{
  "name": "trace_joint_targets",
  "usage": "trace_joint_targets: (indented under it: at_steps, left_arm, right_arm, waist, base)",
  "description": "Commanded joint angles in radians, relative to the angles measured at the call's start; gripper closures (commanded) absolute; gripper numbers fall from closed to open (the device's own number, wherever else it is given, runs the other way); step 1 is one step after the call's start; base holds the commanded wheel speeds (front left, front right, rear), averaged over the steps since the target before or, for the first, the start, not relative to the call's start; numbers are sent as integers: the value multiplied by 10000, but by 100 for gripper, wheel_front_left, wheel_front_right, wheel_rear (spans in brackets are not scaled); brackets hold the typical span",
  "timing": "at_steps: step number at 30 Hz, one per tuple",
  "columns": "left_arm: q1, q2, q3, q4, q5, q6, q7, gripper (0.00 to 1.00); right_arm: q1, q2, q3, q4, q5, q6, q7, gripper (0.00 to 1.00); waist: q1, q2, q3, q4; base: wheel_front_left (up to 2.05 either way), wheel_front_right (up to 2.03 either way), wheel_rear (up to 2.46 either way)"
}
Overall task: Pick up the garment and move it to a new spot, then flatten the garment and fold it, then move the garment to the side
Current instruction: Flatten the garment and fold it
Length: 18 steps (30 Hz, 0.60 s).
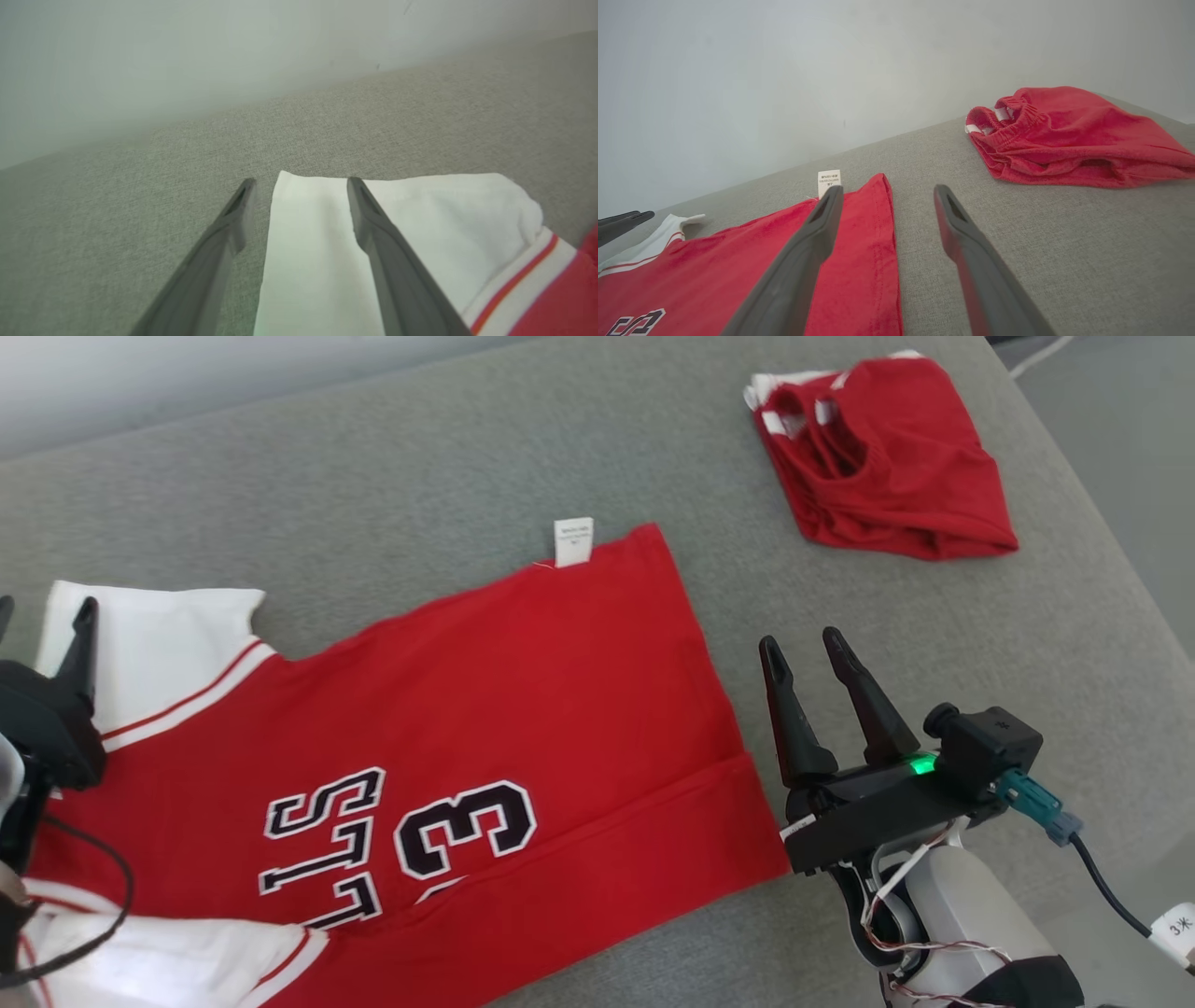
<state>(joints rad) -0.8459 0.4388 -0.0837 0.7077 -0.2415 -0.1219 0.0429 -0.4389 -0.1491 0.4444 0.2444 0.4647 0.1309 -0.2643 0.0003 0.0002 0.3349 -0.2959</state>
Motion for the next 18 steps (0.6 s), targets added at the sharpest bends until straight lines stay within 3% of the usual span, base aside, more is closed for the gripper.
trace_joint_targets:
  at_steps: [1, 13, 14, 16, 17, 18]
  left_arm:
    - [-231, 111, -41, 134, 48, -30, -42, 0]
    - [-1263, 490, -558, 1425, 446, 72, 291, 0]
    - [-1301, 467, -559, 1554, 393, 68, 364, 4]
    - [-1367, 490, -618, 1767, 445, 122, 392, 61]
    - [-1398, 483, -631, 1856, 437, 147, 373, 100]
    - [-1445, 495, -700, 1882, 516, 153, 311, 100]
  right_arm:
    - [-81, 48, 42, -5, 21, -3, -17, 0]
    - [-195, 181, 122, 40, 101, -3, -17, 0]
    - [-200, 177, 122, 51, 104, -3, -17, 0]
    - [-218, 187, 125, 95, 96, -3, -17, 0]
    - [-235, 193, 122, 106, 90, -3, -17, 0]
    - [-235, 185, 104, 116, 81, -3, -17, 0]
  waist:
    - [-3, -2, 374, -384]
    - [-3, -2, 687, -653]
    - [-3, -2, 685, -652]
    - [-3, -2, 664, -640]
    - [-3, -2, 649, -629]
    - [-3, -2, 628, -603]
  base:
    - [0, 0, 0]
    - [0, 0, 0]
    - [0, 0, 0]
    - [0, 0, 0]
    - [0, 0, 0]
    - [0, 0, 0]
